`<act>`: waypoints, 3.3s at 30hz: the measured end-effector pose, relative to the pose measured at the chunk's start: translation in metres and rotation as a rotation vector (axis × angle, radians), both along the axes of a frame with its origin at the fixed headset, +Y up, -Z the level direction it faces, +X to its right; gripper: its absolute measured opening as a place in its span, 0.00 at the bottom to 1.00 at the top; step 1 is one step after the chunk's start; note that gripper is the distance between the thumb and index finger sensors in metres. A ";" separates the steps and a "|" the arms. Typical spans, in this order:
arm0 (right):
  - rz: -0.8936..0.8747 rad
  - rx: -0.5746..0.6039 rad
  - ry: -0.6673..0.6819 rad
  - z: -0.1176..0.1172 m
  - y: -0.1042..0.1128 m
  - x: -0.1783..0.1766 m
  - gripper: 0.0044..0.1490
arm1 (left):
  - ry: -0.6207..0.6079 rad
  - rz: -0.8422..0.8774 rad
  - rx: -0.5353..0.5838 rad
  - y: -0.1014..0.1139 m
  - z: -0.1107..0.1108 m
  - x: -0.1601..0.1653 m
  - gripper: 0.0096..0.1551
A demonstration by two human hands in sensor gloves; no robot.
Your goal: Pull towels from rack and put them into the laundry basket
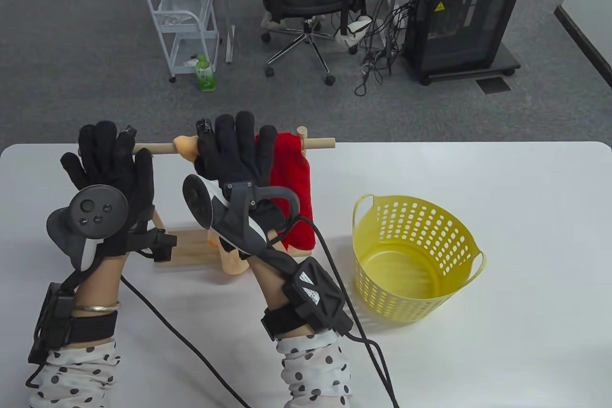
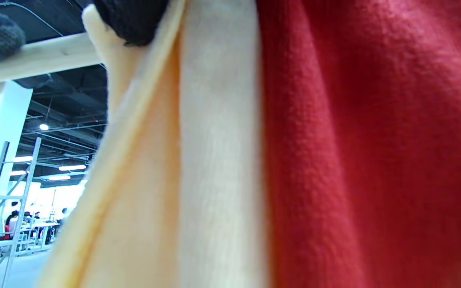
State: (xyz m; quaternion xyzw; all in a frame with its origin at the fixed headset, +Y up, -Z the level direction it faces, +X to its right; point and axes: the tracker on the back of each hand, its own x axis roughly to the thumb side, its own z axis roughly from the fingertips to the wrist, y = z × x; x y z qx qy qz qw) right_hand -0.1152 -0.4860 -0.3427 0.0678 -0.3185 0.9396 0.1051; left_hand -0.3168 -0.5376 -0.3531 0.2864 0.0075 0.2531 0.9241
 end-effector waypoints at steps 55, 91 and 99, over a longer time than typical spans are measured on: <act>-0.278 0.177 0.341 0.100 0.077 0.056 0.27 | 0.008 -0.007 -0.006 0.000 -0.001 0.001 0.35; -0.322 0.431 0.288 0.191 0.104 0.149 0.28 | 0.031 -0.013 -0.018 0.000 -0.001 0.002 0.35; -0.268 0.388 0.156 0.182 0.097 0.174 0.28 | 0.032 -0.016 -0.013 0.000 -0.001 0.002 0.35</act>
